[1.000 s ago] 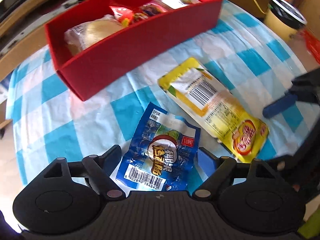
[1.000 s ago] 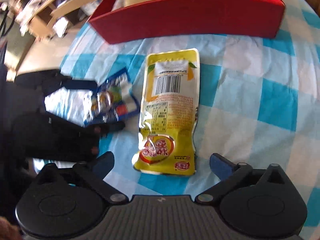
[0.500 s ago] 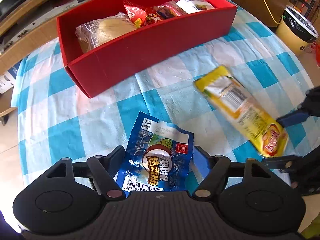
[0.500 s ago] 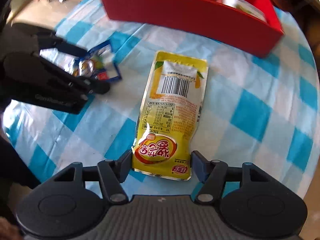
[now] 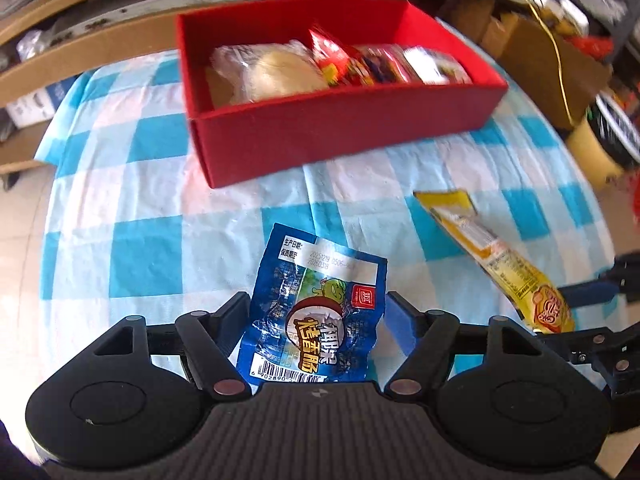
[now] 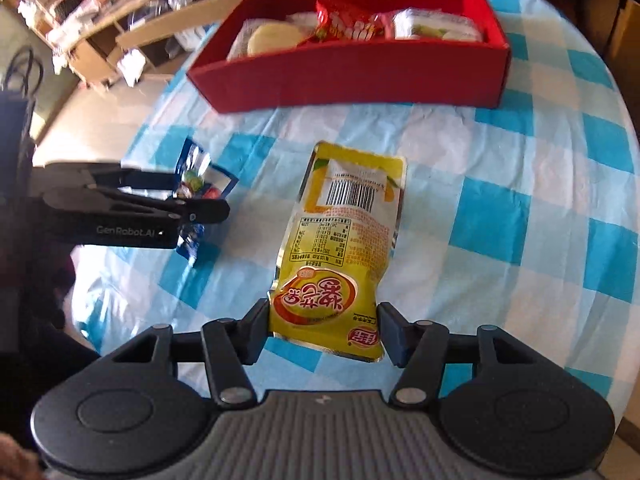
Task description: Organize snacks
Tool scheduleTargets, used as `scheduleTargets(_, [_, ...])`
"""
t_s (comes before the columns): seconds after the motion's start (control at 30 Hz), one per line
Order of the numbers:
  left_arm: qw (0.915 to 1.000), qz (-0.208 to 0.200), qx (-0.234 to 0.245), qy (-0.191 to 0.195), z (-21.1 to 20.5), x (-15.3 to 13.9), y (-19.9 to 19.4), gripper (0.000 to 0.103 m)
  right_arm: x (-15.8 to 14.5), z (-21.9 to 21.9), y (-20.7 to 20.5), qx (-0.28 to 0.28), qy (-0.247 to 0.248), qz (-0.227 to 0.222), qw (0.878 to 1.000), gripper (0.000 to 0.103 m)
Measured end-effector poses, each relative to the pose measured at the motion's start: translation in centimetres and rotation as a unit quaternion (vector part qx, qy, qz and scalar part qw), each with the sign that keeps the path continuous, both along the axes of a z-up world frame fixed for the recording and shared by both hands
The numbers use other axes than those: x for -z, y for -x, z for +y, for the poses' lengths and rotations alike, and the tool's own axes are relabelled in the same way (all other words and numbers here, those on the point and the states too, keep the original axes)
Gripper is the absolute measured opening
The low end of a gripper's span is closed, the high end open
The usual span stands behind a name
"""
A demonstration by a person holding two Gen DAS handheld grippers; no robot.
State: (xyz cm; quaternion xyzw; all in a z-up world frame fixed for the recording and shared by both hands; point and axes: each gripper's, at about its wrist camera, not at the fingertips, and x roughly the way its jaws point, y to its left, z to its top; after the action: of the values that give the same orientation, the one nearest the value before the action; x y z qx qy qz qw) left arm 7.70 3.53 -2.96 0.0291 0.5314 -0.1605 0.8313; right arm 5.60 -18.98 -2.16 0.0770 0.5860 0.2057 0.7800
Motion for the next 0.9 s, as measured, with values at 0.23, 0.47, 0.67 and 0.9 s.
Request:
scheduleTargets(0.23, [0.9982,-0.011,-0.033,0.05,0.8,-1.4,0.3,0.077,-1.4,-0.7,0.3,0.013,-0.029,-0.015,0.999,0.061])
scheduleTargets(0.47, [0.9968,-0.011,-0.036,0.071,0.9,-1.9,0.4,0.077,-2.8,-2.6,0.0,0.052,-0.066,-0.027,0.996,0.06])
scheduleTargets(0.67, [0.9953,-0.019,-0.032,0.09,0.8,-2.6,0.4,0.077,-3.4,-3.7,-0.4,0.073,-0.112,-0.012,0.991,0.016])
scheduleTargets(0.9, [0.9952,-0.007,-0.035,0.091,0.8,-2.1,0.1,0.077,-1.4,-2.1,-1.4,0.081,-0.009,-0.014,0.997,0.034])
